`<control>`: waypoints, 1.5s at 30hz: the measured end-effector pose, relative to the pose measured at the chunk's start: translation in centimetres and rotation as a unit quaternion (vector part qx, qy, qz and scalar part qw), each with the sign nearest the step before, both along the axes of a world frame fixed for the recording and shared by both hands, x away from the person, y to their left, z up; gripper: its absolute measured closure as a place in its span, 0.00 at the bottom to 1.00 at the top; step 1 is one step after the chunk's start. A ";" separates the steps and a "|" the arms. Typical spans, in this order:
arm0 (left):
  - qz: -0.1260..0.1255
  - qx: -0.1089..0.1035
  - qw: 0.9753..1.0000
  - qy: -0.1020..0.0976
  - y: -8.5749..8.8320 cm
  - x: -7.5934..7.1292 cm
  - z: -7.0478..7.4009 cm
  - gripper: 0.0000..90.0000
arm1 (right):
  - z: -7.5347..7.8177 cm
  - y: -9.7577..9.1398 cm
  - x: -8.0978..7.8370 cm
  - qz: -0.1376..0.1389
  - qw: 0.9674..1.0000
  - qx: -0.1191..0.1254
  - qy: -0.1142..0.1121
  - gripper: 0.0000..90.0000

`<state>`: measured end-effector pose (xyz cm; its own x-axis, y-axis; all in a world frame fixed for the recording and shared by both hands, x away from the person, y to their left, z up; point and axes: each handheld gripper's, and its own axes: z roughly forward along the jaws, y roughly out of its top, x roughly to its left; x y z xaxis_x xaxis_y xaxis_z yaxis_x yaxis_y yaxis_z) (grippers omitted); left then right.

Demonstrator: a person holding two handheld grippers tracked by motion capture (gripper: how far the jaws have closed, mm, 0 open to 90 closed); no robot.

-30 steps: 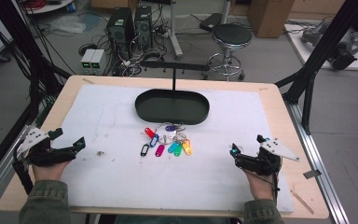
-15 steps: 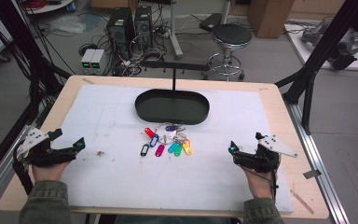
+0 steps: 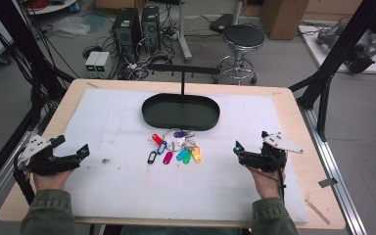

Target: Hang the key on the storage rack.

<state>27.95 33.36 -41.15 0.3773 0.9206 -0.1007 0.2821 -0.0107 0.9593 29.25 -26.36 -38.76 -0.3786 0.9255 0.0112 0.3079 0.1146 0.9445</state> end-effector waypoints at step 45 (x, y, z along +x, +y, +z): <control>0.008 -0.001 1.000 -0.002 0.1 0.0 0.0 0.02 | 0.8 7.4 6.7 0.099 0.992 -0.014 0.077 0.01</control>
